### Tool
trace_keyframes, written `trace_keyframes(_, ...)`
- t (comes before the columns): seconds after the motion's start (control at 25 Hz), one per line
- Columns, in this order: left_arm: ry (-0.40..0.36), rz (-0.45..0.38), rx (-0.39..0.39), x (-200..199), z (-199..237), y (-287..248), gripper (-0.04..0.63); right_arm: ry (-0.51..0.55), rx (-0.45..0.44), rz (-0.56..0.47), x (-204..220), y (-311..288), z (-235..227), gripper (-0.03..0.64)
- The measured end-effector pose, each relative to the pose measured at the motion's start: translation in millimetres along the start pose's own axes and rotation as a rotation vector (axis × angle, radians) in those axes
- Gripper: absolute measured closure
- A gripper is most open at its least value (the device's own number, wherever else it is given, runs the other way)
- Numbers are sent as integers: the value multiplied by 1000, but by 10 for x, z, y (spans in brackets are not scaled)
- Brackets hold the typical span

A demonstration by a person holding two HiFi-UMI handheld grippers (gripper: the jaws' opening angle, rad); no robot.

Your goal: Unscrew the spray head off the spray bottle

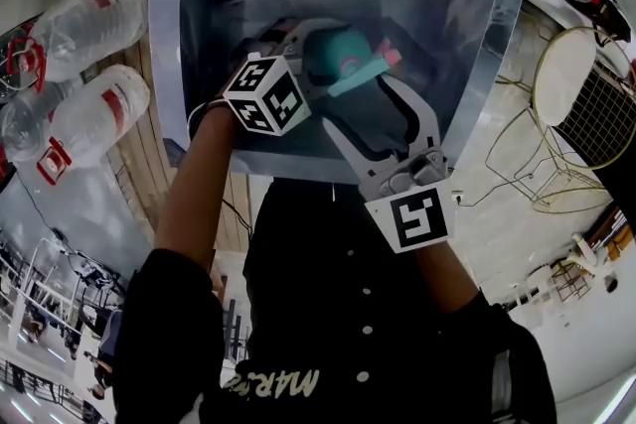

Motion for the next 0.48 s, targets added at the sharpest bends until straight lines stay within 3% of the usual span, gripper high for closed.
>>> trace_keyframes(0.28, 7, 15, -11, -13, 1, -17, 206, 63, 96, 14, -35, -123, -75, 314)
trace_keyframes(0.48, 11, 36, -20, -24, 6, -30, 206, 59, 128, 12, -57, -215, -117, 397)
Point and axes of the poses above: the fingertips, and each gripper's own axes: y backward along the fingers, z to its left, x out of its underside, the point moved 3 cm from there along y, backward along the fingers, and after that the axes turned 9 degrees about z, right-handed, at the moved point
